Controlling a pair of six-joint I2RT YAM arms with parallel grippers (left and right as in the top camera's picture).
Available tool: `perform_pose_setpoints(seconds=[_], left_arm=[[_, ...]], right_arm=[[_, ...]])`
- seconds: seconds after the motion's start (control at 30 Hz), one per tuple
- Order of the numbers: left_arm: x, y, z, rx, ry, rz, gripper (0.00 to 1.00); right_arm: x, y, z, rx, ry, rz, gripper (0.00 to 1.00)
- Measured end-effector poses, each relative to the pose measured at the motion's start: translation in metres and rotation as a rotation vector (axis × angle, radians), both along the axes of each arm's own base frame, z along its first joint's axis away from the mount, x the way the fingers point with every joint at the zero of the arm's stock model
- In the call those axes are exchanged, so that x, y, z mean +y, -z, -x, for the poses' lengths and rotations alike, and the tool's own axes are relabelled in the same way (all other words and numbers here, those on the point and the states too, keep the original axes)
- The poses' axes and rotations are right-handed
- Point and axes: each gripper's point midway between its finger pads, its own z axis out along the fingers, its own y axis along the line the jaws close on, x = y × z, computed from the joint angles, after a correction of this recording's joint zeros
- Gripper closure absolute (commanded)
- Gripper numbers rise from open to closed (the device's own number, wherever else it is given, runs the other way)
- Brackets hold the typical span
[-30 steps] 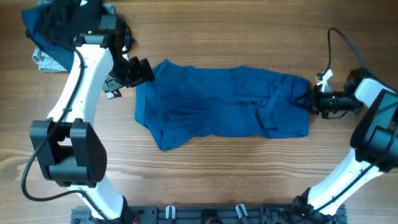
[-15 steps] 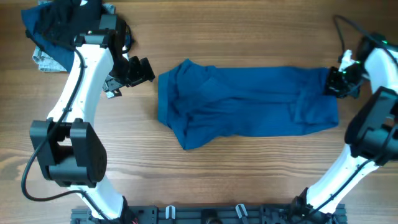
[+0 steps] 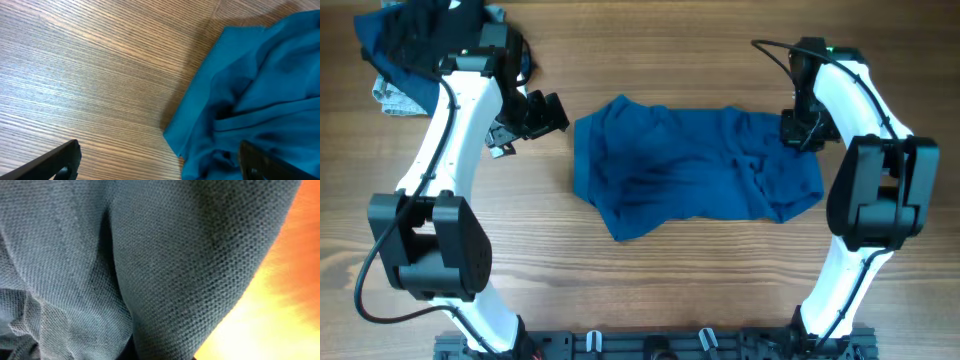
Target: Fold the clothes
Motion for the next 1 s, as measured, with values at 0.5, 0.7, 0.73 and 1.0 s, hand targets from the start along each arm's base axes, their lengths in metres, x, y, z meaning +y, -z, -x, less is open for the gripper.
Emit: perform_pose_setpoints(seconds=[0.5, 0.7, 0.73, 1.0], left_arm=[[0.000, 0.000, 0.000, 0.000, 0.000, 0.000, 0.00], [0.000, 0.000, 0.003, 0.014, 0.000, -0.001, 0.00], [0.000, 0.000, 0.004, 0.015, 0.000, -0.001, 0.00], [0.000, 0.000, 0.006, 0.026, 0.000, -0.002, 0.00]], right_arm=[[-0.026, -0.086, -0.012, -0.175, 0.024, 0.131, 0.95], [0.008, -0.087, -0.017, -0.178, -0.064, 0.125, 0.94], [0.012, -0.087, -0.018, -0.179, -0.075, 0.124, 0.94], [0.006, -0.076, -0.013, -0.158, -0.082, 0.172, 0.95]])
